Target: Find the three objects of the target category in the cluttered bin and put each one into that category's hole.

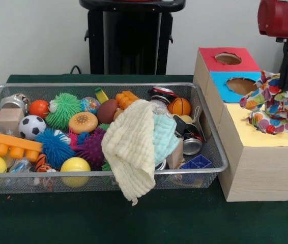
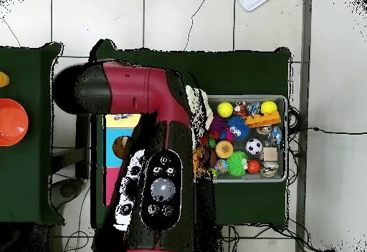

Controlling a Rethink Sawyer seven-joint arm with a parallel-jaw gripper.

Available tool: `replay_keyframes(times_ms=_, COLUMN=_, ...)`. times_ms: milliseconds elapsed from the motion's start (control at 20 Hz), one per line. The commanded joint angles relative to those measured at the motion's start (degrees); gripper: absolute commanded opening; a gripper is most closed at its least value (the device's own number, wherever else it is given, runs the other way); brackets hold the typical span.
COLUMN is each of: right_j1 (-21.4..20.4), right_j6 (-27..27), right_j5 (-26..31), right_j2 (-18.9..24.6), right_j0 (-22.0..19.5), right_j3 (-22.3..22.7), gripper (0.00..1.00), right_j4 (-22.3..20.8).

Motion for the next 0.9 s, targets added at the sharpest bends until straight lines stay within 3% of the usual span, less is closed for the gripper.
replay_keyframes(times_ms=50, right_j1=3.6, right_j6=17.9, right_j5=-1.6, right_j2=-0.2, right_j0=0.3, right_j3=4.4, gripper=0.00, right_j4=2.2)
replay_keyframes(times_ms=900, right_j1=4.3, right_j6=16.1, right_j5=-3.7, right_j2=-1.1, right_j0=0.6, right_j3=5.4, gripper=0.00, right_j4=2.8)
